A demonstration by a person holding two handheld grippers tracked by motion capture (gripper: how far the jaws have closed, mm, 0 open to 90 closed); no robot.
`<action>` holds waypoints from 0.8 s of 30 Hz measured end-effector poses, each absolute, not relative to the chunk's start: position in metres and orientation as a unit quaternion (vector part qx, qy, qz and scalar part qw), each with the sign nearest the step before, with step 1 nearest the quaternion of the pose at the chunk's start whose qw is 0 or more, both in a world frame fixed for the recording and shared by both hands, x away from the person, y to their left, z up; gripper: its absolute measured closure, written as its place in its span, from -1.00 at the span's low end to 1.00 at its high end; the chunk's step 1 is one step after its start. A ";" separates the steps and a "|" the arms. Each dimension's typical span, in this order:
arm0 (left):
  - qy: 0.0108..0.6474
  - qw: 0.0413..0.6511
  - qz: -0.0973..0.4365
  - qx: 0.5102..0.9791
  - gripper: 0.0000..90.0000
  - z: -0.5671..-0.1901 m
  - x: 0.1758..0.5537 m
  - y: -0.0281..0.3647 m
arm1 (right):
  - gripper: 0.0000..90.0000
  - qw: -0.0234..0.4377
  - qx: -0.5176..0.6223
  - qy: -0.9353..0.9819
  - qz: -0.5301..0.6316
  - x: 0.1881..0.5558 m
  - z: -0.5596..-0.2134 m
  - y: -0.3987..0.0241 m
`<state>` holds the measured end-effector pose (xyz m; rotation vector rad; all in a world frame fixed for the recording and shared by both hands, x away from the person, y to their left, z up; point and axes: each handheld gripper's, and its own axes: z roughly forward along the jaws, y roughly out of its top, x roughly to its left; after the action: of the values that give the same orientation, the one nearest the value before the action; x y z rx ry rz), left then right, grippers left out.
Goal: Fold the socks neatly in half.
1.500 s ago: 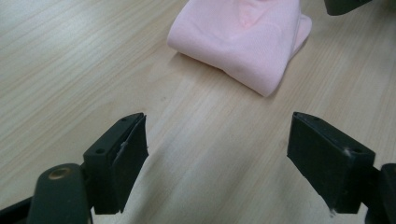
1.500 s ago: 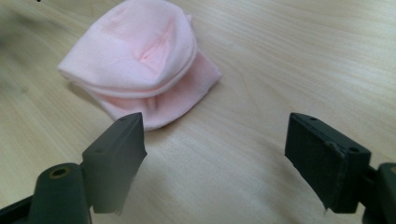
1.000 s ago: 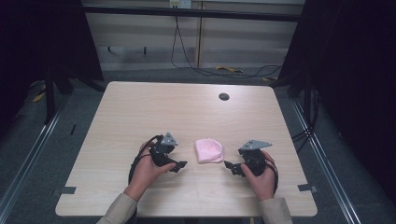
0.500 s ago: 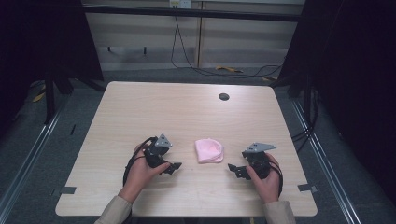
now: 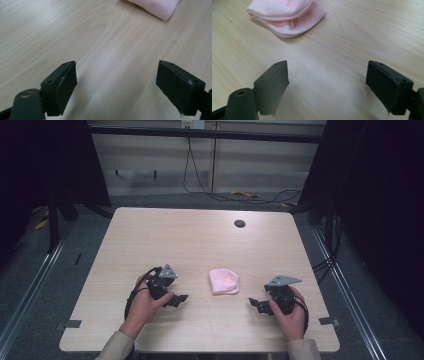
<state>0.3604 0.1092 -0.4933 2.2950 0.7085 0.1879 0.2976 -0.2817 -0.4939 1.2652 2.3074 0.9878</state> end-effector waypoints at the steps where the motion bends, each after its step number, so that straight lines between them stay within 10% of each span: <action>1: 0.281 0.357 0.072 0.888 -0.63 -0.494 0.359 0.112 | -0.59 0.163 0.443 0.811 0.346 0.296 -0.494 -0.282; 24: 0.294 0.357 0.073 0.884 -0.63 -0.496 0.355 0.140 | -0.59 0.164 0.442 0.814 0.340 0.289 -0.493 -0.291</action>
<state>0.3551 0.1404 -0.4963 2.2812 0.7599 0.1892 0.2889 -0.2908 -0.4934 1.2597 2.3195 0.9689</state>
